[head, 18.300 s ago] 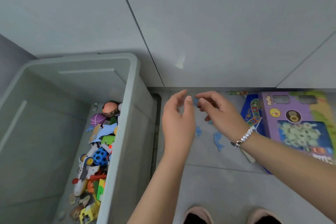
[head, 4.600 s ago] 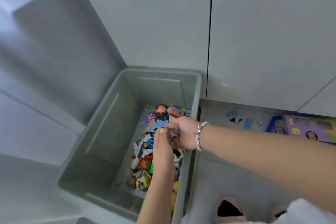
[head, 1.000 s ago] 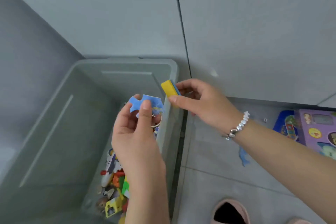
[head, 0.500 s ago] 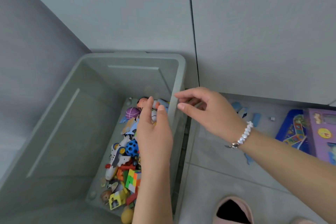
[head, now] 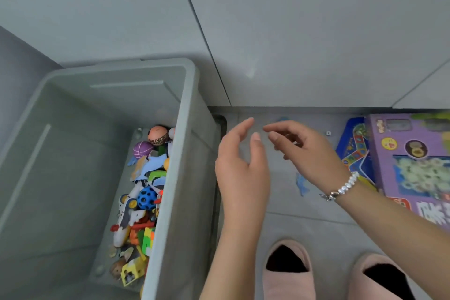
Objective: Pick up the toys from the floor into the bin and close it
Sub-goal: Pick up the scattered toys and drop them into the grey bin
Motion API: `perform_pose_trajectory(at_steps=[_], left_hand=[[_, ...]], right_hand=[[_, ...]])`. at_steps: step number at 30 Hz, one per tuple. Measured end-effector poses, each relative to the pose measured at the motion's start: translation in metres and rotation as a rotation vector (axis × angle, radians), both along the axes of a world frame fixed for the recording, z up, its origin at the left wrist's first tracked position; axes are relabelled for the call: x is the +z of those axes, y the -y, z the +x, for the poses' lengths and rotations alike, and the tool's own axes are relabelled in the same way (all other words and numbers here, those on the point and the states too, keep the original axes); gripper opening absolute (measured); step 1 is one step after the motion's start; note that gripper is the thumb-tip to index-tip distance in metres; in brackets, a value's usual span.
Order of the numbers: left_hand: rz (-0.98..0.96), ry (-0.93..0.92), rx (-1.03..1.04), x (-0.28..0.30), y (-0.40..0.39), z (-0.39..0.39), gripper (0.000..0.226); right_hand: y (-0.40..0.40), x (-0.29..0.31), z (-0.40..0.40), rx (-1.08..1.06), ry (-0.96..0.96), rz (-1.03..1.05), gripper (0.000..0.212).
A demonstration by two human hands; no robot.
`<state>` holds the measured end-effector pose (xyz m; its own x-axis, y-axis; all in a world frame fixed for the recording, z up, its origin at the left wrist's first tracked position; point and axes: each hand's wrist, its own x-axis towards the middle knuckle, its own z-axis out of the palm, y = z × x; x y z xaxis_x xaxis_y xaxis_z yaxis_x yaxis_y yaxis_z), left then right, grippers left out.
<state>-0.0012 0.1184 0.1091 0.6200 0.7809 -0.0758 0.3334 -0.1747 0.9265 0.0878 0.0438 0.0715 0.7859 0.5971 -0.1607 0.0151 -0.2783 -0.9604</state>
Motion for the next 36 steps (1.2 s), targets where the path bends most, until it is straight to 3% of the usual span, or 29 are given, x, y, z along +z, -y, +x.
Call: perform_pose_trajectory(at_steps=[7, 11, 16, 21, 25, 28, 31, 36], left_hand=[[-0.282, -0.134, -0.081, -0.08, 0.024, 0.029, 0.019], [-0.264, -0.365, -0.16, -0.134, 0.034, 0.034, 0.027], [-0.11, -0.576, -0.345, -0.184, 0.048, 0.036, 0.049], [-0.005, -0.518, -0.388, -0.206, 0.052, 0.046, 0.047], [0.089, -0.474, -0.372, -0.22, 0.055, 0.053, 0.025], [0.085, -0.485, -0.361, -0.223, 0.058, 0.057, 0.021], [0.039, -0.52, -0.392, -0.221, 0.059, 0.058, 0.019], [-0.267, -0.455, -0.362, -0.21, 0.07, 0.054, 0.02]], right_hand=[[0.045, -0.058, 0.018, -0.061, 0.062, -0.263, 0.016], [0.067, -0.098, 0.023, -0.058, 0.015, -0.419, 0.019], [0.084, -0.125, 0.026, -0.078, 0.004, -0.546, 0.023], [0.104, -0.132, 0.02, -0.188, 0.024, -0.648, 0.022], [0.123, -0.136, 0.011, -0.261, 0.014, -0.662, 0.018], [0.136, -0.138, 0.009, -0.284, -0.001, -0.695, 0.015], [0.147, -0.141, 0.006, -0.319, -0.016, -0.696, 0.012], [0.155, -0.144, -0.007, -0.286, -0.014, -0.675, 0.015]])
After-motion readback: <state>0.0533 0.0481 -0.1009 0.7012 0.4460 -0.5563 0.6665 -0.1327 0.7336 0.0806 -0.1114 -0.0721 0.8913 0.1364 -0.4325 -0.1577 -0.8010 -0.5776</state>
